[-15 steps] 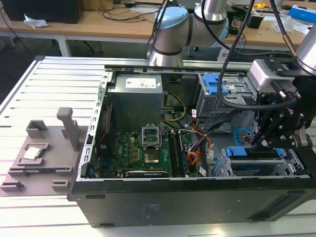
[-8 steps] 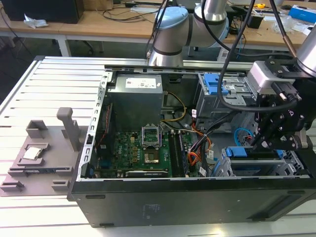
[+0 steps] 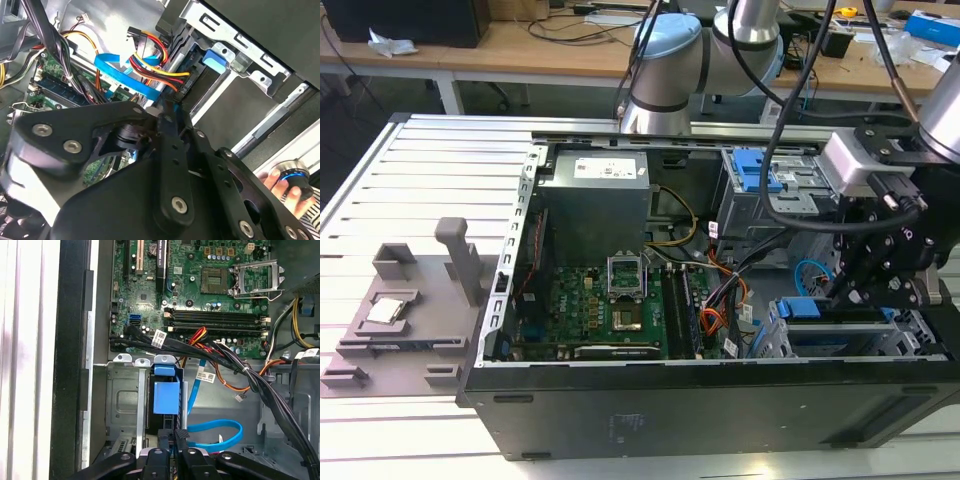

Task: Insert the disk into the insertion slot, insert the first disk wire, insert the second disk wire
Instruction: 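Insert the second disk wire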

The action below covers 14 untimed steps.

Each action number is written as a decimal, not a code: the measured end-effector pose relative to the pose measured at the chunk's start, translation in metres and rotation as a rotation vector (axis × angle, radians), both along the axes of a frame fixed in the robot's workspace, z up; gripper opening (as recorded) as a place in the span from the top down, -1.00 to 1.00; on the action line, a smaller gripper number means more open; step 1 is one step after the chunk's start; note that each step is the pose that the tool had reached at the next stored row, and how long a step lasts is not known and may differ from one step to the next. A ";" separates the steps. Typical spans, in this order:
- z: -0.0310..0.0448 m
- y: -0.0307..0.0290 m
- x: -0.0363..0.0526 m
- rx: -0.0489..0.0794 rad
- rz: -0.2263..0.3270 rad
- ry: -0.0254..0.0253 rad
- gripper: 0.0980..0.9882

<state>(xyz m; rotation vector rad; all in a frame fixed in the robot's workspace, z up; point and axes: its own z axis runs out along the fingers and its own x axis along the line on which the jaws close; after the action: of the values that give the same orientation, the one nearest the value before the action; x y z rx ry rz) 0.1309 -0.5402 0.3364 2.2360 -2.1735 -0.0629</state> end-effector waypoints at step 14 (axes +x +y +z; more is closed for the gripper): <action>0.0428 0.0017 -0.0022 0.000 0.003 -0.0100 0.98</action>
<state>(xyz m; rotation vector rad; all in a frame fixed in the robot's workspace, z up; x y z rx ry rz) 0.1287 -0.5385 0.3792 2.2448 -2.1746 -0.0517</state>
